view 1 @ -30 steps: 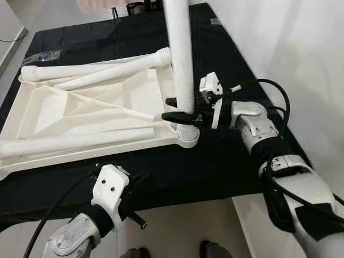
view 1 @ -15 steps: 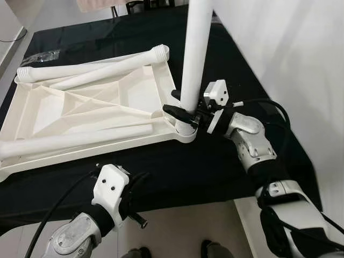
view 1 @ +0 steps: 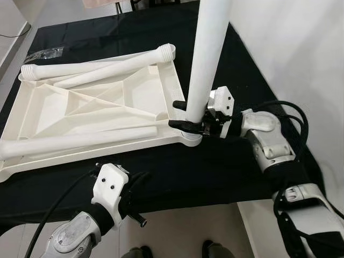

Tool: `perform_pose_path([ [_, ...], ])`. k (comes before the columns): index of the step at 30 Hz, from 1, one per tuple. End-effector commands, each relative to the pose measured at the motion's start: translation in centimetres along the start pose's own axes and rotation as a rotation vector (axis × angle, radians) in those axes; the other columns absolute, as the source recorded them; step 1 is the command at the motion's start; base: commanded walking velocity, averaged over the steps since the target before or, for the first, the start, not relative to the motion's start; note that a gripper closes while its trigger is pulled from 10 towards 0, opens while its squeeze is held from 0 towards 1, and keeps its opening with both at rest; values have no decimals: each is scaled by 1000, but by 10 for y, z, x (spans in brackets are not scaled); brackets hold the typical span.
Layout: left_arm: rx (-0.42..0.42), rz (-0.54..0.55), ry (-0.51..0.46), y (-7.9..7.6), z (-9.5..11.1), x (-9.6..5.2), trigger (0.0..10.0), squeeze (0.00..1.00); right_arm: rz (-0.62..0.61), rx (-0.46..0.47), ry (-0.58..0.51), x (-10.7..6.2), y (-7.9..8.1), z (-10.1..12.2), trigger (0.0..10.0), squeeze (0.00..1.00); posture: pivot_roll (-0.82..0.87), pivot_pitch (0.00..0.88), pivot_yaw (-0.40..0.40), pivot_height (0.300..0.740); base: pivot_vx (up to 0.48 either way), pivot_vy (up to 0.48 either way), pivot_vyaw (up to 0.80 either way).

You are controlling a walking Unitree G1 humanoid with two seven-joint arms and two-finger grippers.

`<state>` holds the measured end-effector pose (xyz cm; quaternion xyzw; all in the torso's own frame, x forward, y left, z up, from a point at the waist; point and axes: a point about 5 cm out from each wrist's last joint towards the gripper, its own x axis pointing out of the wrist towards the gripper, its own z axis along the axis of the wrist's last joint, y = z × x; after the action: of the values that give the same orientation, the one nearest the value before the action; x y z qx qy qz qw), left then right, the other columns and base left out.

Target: Building children table

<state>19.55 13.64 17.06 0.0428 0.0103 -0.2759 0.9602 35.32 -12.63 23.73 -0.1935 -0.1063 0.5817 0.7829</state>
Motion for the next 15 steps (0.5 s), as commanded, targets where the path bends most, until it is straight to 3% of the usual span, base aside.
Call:
perform_pose_path([
  [1,-14,4,28,1,-5,-2,10000,0,106,122,97,-1,14,-26,10000,0,-29,265,57,740,0,0,0],
  [6,-18,2,31,0,-6,-3,10000,0,198,157,120,0,3,-17,10000,0,-27,259,56,740,0,0,0],
  [15,-20,2,33,-1,-6,-3,10000,0,207,266,75,6,-9,-9,10000,0,-27,254,54,740,0,0,0],
])
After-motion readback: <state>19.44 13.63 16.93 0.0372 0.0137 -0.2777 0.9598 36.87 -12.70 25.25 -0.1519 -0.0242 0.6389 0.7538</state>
